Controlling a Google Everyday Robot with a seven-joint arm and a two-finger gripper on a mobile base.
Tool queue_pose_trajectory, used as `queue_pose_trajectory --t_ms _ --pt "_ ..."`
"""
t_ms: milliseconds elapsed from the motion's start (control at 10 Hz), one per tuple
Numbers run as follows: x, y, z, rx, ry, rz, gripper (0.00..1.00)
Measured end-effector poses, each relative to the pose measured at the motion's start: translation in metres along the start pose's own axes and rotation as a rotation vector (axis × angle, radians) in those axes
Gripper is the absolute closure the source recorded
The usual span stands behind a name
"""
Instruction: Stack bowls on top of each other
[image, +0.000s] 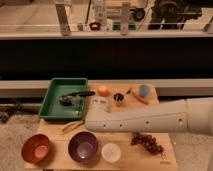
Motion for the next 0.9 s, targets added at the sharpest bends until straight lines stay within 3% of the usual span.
queue_pose_trajectory --t_ms 400,600,800,900 --pt "0.001 -0.014 0.026 0.08 -0.099 -0.173 0.2" --pt "-0.01 -0.015 0.035 0.192 -0.17 -0.38 0.2" --pt "-0.026 -0.019 0.033 0.24 -0.21 -0.563 0.2" --pt "-0.032 -0.02 0.035 0.257 -0.222 -0.615 0.2"
